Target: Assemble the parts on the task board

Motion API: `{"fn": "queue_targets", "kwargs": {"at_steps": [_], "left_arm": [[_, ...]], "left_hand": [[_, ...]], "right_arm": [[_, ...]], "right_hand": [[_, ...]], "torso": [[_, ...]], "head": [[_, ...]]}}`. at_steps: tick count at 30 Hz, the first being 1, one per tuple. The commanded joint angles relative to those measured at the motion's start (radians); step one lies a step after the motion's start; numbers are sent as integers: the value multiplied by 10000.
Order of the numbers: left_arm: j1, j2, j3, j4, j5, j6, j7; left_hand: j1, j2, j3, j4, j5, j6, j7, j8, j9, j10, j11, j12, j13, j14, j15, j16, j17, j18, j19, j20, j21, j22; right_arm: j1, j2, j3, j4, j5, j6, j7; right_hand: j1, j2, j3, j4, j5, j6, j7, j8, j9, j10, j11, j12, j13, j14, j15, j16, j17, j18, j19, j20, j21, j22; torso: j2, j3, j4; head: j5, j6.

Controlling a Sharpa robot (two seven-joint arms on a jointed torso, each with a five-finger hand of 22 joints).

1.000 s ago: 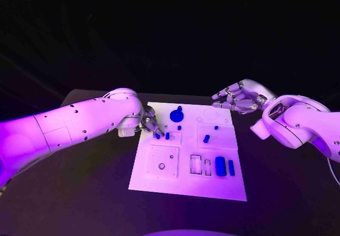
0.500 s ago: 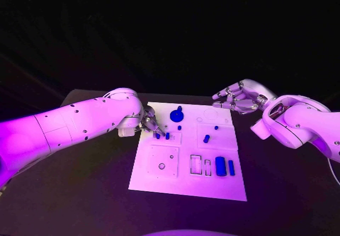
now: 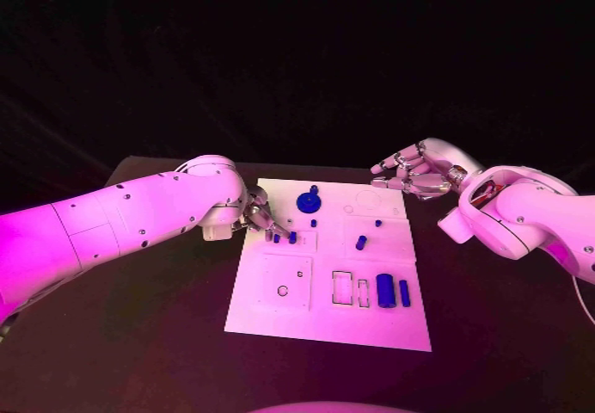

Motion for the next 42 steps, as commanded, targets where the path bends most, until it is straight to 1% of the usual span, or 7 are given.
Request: {"fn": "queue_targets", "kwargs": {"at_steps": [1,11,14,19,24,30,42], "left_arm": [[-31,-90,31,87,-101,-245,7],[81,-483,285,427,671,-1039,996],[123,-550,313,401,1192,-1375,1577],[157,-576,328,279,1830,-2024,2427],[161,-442,233,175,1193,-2985,3615],[34,-12,-22,46,6,-4070,5595],[-231,663,-258,-345,-2520,-4634,6652]], "left_hand": [[-27,80,-194,44,10,14,16,-9,-8,-3,8,-17,-50,1035,-87,24,2633,-127,715,-44,-80,1847],[421,437,-894,292,55,-578,228,-161,-62,-868,185,-1102,-1347,1035,37,24,2633,-13,552,44,-578,1510],[590,516,-1205,330,117,-1042,451,-403,-207,-1933,393,-2398,-2729,942,208,-178,2393,326,-3,182,-2159,402],[1296,564,-1775,270,172,-2099,1116,-1094,-788,-3484,1032,-3394,-3442,-848,795,-3467,-953,1295,-2289,697,-8040,-3641],[3487,679,-1428,-476,92,-2429,1442,-1505,-1379,-4324,1353,-4199,-4236,-3169,1149,-7013,-4220,1410,-3131,1046,-9805,-4876],[5752,523,204,-1425,-16,-1453,1421,-2842,-2850,-4023,1394,-6027,-6273,-3595,1092,-7999,-5394,1367,-3274,1116,-10461,-5387],[5397,-85,828,-1691,-64,-533,1327,-4007,-3826,-3366,1488,-7436,-7836,-3075,1107,-8111,-5987,1414,-3032,1039,-10284,-5216]], "right_arm": [[-6,8,0,-1,-47,73,46],[-7,42,0,-42,-46,96,27],[-7,44,0,-49,-46,97,25],[-8,65,-1,-69,-46,108,24],[-8,74,-3,-89,-44,100,28],[-10,106,-6,-122,-37,98,39],[-29,151,-13,-135,10,135,54]], "right_hand": [[-32,30,-32,37,49,-9,33,58,-13,-29,15,-46,-21,378,35,-57,-33,125,-109,-6,-47,-32],[23,39,-19,13,119,-20,31,57,-16,-47,11,-57,-34,367,32,-96,-61,128,-120,-7,-67,-50],[23,39,-19,13,119,-20,31,57,-16,-47,11,-57,-34,367,32,-96,-61,128,-120,-7,-67,-50],[28,41,-18,12,138,-21,32,58,-16,-43,12,-48,-26,367,31,-96,-58,129,-123,-8,-71,-54],[28,41,-18,12,138,-21,32,58,-16,-43,12,-48,-26,367,31,-96,-58,129,-123,-8,-71,-54],[28,41,-18,12,138,-21,32,58,-16,-43,12,-48,-26,367,31,-96,-58,129,-123,-8,-71,-54],[28,41,-18,12,138,-21,32,58,-16,-43,12,-48,-26,367,31,-96,-58,129,-123,-8,-71,-54]], "torso": [[-3,0,-3],[-3,3,3],[1,9,6],[1,13,0],[1,6,12],[13,-10,-5],[22,-8,-27]], "head": [[-3,-2],[-27,21],[-25,34],[-39,74],[-76,98],[-155,172],[-247,252]]}}
